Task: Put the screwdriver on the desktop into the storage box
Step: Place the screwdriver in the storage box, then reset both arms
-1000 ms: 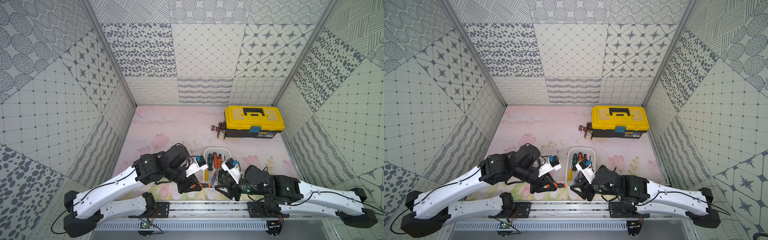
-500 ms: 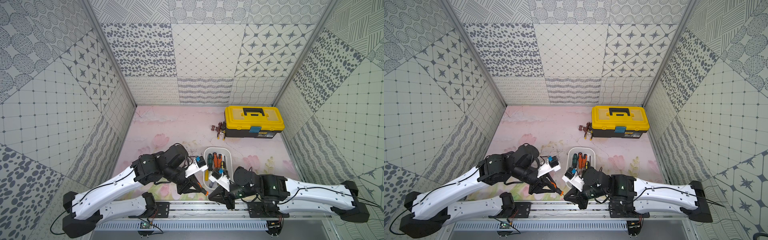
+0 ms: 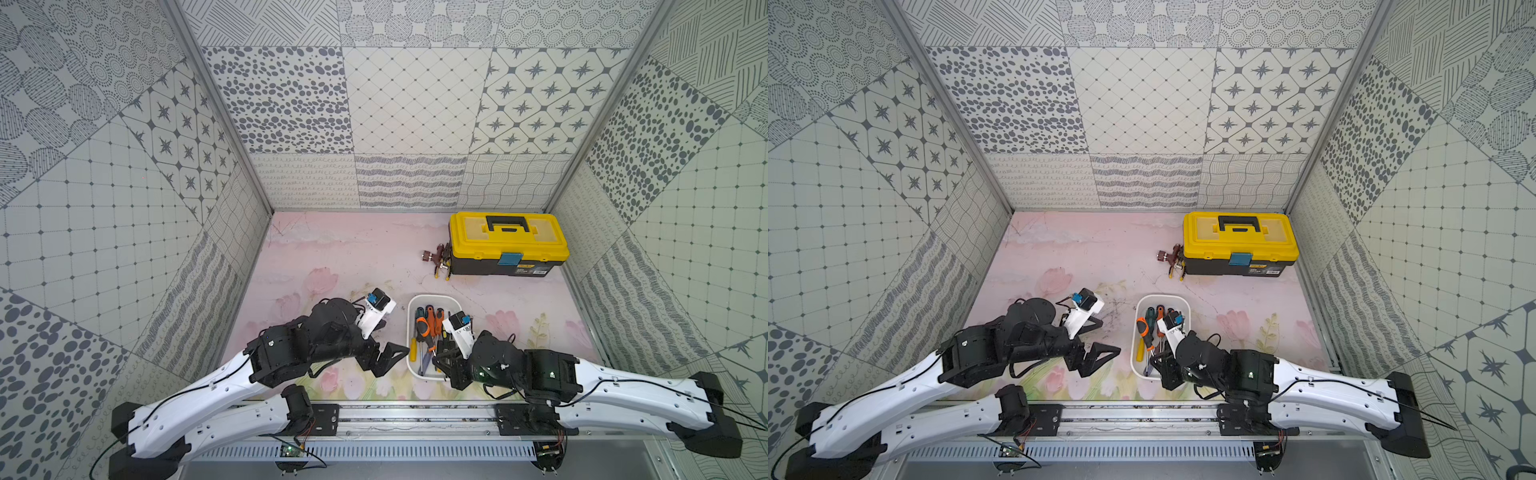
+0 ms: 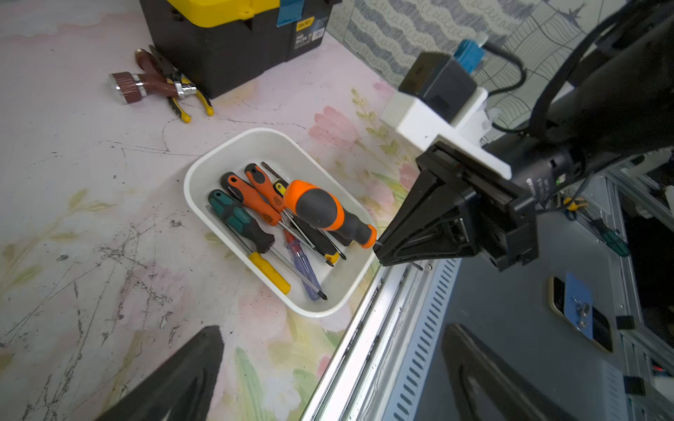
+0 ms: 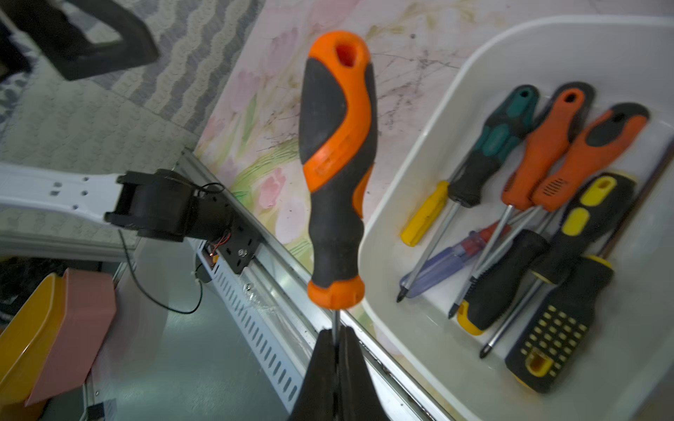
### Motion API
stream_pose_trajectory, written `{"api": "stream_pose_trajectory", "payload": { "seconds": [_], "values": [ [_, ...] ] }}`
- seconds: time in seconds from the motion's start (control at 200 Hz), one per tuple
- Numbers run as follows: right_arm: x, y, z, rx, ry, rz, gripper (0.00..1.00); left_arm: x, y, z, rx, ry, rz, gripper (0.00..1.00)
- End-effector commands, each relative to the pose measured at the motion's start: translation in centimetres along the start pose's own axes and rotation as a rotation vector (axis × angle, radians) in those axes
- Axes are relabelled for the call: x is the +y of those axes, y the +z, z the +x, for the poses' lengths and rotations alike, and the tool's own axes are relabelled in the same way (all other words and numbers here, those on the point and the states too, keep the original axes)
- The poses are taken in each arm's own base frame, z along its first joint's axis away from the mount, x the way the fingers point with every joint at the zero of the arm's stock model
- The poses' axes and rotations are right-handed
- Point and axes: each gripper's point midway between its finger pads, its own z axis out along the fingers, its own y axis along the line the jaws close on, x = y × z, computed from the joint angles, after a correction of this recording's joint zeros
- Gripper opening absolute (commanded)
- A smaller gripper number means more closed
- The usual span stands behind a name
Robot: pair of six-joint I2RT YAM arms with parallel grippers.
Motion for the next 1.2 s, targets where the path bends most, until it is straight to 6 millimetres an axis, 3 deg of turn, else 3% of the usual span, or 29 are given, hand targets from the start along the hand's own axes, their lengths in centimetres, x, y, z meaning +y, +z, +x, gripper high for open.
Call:
{"api": "stream_pose_trajectory", "payload": {
  "seconds": [0.0,0.245,0.515,0.55,0.625,0.7,0.81,1.011,1.086,1.161,1.196],
  "values": [
    [-3.8,1.3,-0.5,-0.058,0.211,0.180,0.00,2.6,-0.4,-5.1,-0.293,-0.157,-0.132,1.00],
    [-7.0,2.1,-1.1,-0.060,0.317,0.362,0.00,4.8,2.7,-1.4,-0.179,-0.292,-0.217,0.99],
    [-8.9,3.3,-0.5,-0.010,0.320,0.439,0.00,5.1,4.6,0.0,-0.158,-0.343,-0.209,1.00],
    [-9.0,3.3,-0.8,-0.005,0.317,0.440,0.06,5.1,4.9,0.1,-0.148,-0.347,-0.210,0.99],
    [-8.9,3.3,-1.5,-0.004,0.294,0.437,0.32,5.3,5.2,0.3,-0.131,-0.353,-0.220,0.99],
    [-8.6,2.8,-2.1,-0.015,0.274,0.435,0.50,5.5,5.4,0.5,-0.119,-0.354,-0.238,0.99],
    [-7.9,1.6,-3.2,-0.033,0.240,0.419,0.58,5.7,5.0,0.0,-0.116,-0.350,-0.266,1.00],
    [-7.1,-1.6,-5.9,-0.128,0.164,0.402,0.63,7.0,3.0,-1.9,-0.164,-0.329,-0.373,1.00],
    [-6.8,-3.4,-7.3,-0.201,0.136,0.381,0.66,7.9,1.5,-3.3,-0.204,-0.311,-0.450,0.99],
    [-7.0,-5.5,-8.7,-0.302,0.131,0.374,0.82,9.9,-1.0,-4.4,-0.256,-0.285,-0.606,0.99],
    [-7.5,-6.6,-9.3,-0.360,0.139,0.383,0.84,11.1,-2.4,-5.2,-0.299,-0.269,-0.699,1.00]
  ]
}}
